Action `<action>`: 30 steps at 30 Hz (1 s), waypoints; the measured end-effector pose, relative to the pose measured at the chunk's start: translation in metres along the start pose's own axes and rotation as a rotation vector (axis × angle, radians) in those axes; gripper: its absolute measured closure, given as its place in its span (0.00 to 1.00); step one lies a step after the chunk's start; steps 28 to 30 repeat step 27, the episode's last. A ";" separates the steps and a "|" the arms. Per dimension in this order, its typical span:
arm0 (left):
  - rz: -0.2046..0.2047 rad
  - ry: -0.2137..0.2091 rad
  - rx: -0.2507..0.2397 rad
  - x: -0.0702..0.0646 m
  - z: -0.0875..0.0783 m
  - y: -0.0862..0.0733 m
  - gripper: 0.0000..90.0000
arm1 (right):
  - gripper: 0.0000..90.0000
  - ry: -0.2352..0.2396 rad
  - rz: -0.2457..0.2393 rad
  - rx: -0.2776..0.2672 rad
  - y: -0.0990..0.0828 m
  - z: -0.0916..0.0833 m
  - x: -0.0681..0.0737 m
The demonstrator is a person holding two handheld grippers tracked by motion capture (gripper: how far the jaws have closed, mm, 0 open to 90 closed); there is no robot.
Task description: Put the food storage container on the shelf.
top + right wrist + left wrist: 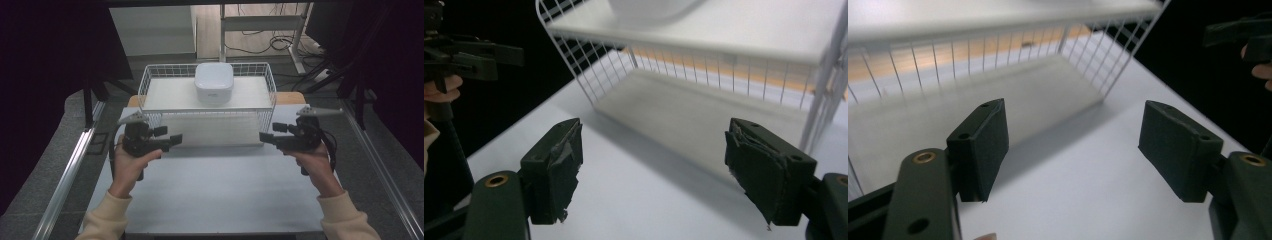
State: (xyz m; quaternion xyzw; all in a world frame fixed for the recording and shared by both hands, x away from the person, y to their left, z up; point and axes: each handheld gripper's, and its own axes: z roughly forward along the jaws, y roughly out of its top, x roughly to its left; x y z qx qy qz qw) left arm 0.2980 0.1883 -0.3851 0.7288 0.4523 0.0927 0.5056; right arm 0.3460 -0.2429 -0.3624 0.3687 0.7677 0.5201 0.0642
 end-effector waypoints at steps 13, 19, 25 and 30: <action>-0.081 0.067 0.096 0.015 0.012 -0.075 0.29 | 0.24 -0.057 0.009 0.109 -0.076 -0.001 -0.010; -0.088 0.057 0.100 0.017 0.012 -0.077 0.28 | 0.24 -0.047 -0.004 0.111 -0.082 0.002 -0.010; -0.093 0.050 0.095 0.019 0.010 -0.078 0.28 | 0.21 -0.043 -0.013 0.087 -0.080 0.001 -0.008; -0.093 0.051 0.095 0.018 0.011 -0.078 0.28 | 0.20 -0.051 -0.020 0.090 -0.081 0.002 -0.008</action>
